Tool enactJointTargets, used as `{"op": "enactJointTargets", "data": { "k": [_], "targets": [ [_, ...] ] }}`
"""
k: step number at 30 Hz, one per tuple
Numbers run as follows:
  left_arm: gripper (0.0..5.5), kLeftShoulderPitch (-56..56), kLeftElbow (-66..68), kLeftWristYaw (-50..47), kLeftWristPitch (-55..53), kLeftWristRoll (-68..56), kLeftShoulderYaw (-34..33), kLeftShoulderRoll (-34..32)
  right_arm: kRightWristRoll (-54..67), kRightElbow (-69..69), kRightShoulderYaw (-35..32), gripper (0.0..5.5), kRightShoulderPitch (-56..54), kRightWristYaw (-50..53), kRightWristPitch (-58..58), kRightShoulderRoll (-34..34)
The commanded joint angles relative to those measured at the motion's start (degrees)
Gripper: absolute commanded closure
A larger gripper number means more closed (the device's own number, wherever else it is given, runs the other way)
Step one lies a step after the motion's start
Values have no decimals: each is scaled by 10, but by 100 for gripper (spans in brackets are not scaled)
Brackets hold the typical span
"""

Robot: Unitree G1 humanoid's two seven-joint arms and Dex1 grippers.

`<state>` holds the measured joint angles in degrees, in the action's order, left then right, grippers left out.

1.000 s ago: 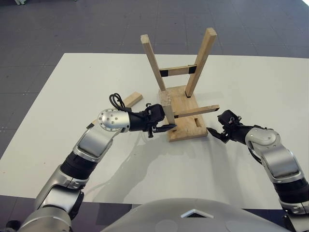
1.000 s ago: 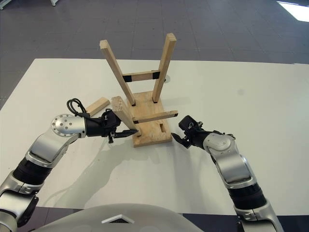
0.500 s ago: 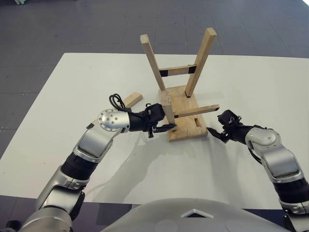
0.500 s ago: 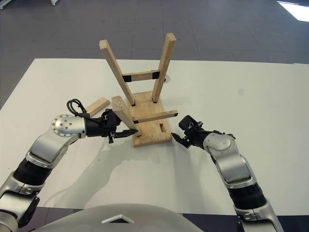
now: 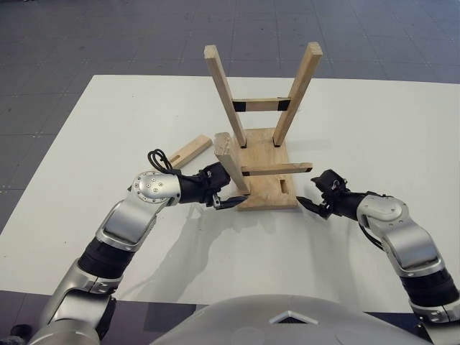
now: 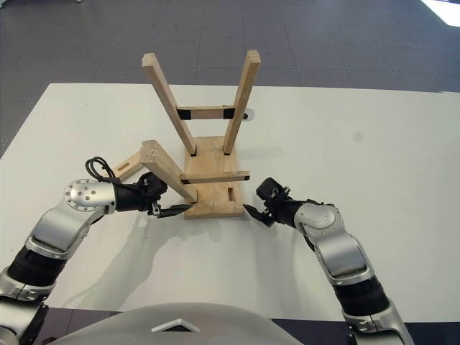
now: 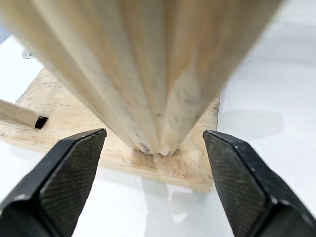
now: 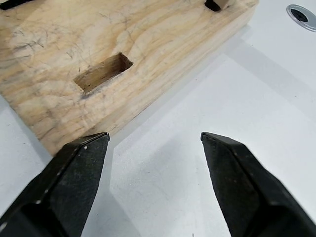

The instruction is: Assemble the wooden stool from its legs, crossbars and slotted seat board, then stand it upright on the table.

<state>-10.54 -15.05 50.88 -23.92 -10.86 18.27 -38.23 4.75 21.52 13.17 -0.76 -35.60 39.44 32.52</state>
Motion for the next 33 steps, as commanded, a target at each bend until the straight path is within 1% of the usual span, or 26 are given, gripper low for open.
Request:
{"op": "enactJointTargets", "data": {
  "k": [1, 5, 9, 13, 16, 17, 18, 19, 22, 26, 28, 32, 33],
  "targets": [
    [186, 11, 11, 6, 6, -2, -26, -13, 6, 7, 4, 205, -4, -7, 2, 2],
    [186, 15, 23, 7, -1, -20, -64, -16, 5, 10, 4, 205, 1, -5, 3, 0],
    [186, 33, 49, 16, 19, -28, -98, -26, 3, 10, 5, 205, -2, -5, 4, 1],
    [186, 59, 94, 41, 64, -54, -184, -62, 4, 13, -1, 205, 6, -5, 2, 6],
    [186, 60, 168, 48, 110, -49, -231, -83, 3, 11, -3, 205, 7, -4, 0, 6],
    [167, 58, 201, 55, 136, -44, -238, -87, 3, 12, -3, 205, 8, -4, 0, 6],
    [160, 53, 237, 57, 157, -38, -243, -89, 3, 12, -2, 205, 7, -4, 1, 6],
    [139, 46, 268, 58, 176, -31, -244, -90, 3, 13, -2, 205, 6, -4, 1, 6],
    [97, 26, 364, 62, 228, -7, -240, -95, 3, 15, -2, 205, 5, -5, 3, 8],
    [97, -1, 482, 76, 256, -3, -242, -85, 1, 9, 0, 205, 0, -8, 0, 10],
    [97, -21, 546, 103, 269, 2, -233, -83, 1, 8, -1, 205, -1, -9, 0, 9],
    [97, -52, 620, 138, 282, 10, -220, -74, -2, 7, 0, 205, 0, -8, -2, 10],
    [114, -58, 632, 142, 286, 13, -218, -72, -2, 7, 0, 205, 1, -8, -2, 11]
  ]
}}
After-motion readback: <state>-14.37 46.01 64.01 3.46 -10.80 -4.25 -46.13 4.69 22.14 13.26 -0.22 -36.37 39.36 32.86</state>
